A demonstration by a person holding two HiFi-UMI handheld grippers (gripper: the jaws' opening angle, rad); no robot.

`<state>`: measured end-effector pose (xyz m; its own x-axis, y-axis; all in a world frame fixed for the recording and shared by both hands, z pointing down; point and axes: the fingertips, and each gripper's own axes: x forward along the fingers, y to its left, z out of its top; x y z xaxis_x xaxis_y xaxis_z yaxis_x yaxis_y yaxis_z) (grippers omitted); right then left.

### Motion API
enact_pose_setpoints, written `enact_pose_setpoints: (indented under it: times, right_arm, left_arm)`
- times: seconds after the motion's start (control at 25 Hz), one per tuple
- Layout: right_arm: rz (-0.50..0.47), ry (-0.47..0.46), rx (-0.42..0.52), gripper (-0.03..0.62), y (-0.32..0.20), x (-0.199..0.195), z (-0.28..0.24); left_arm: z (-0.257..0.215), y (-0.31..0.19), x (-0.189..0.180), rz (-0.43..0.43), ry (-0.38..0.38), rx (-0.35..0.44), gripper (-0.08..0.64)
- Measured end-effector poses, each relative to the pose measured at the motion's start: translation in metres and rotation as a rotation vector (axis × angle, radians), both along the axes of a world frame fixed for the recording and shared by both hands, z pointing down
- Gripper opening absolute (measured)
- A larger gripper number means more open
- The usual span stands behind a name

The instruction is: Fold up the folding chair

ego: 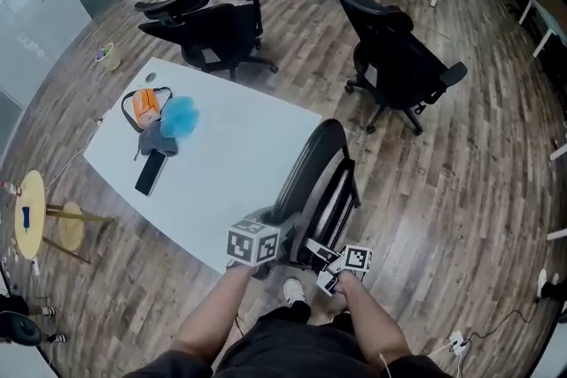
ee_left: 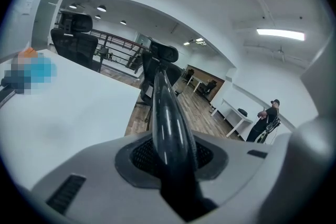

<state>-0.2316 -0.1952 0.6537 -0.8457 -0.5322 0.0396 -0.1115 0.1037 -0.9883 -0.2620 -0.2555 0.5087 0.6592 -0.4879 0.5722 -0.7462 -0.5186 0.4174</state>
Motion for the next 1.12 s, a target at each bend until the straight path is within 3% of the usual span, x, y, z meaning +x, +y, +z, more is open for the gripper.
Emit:
enact_pose_setpoints:
  times: [0.48, 0.72, 0.92, 1.12]
  right_arm:
    - [-0.066, -0.001, -0.021, 0.402, -0.021, -0.049, 0.008]
    - [-0.1, 0.008, -0.075, 0.402, -0.014, -0.063, 0.013]
    - [-0.089, 0.022, -0.069, 0.402, -0.016, -0.065, 0.016]
    - [-0.065, 0.026, -0.065, 0.402, -0.019, -0.066, 0.016]
  left_arm:
    - [0.019, -0.026, -0.048, -0.01, -0.006, -0.001, 0.104]
    - [0.029, -0.022, -0.067, -0.047, 0.012, -0.027, 0.101]
    - [0.033, -0.022, -0.069, -0.036, -0.04, 0.0, 0.1]
    - [0.032, -0.026, -0.071, -0.037, -0.045, 0.005, 0.101]
